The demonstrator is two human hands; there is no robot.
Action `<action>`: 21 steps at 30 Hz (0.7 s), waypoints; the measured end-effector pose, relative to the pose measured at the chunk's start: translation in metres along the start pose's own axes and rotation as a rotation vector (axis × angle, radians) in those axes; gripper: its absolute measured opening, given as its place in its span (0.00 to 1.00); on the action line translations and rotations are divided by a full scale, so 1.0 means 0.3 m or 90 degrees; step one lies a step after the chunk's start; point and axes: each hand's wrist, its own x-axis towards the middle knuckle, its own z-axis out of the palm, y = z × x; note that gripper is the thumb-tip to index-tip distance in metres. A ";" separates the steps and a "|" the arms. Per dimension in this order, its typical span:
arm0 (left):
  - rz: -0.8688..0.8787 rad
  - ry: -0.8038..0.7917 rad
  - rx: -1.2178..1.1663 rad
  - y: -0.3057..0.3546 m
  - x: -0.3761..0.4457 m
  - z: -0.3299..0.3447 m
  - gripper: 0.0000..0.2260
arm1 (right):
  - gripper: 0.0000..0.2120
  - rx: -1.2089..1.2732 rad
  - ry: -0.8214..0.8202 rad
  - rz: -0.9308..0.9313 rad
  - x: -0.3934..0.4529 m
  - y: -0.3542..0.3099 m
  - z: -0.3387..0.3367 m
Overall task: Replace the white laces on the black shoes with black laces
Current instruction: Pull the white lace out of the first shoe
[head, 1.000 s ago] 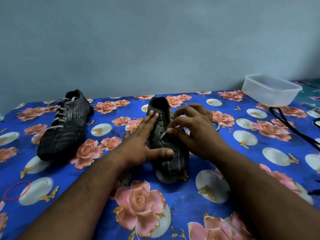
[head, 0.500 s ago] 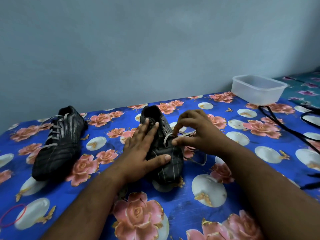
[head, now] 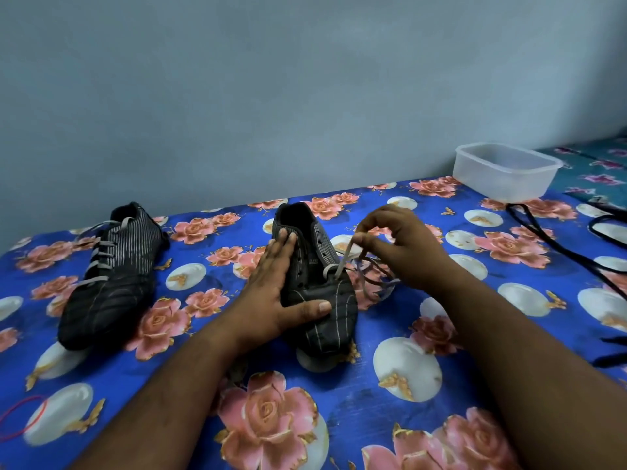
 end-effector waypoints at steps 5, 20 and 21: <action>-0.013 -0.003 -0.017 -0.004 -0.001 0.002 0.61 | 0.05 -0.044 0.190 0.131 0.012 0.057 -0.036; -0.041 -0.008 -0.067 -0.006 0.003 0.002 0.66 | 0.10 -0.080 -0.142 -0.115 -0.024 -0.008 0.023; -0.041 -0.009 -0.064 -0.006 0.003 0.003 0.65 | 0.09 -0.075 -0.129 -0.110 -0.020 -0.005 0.021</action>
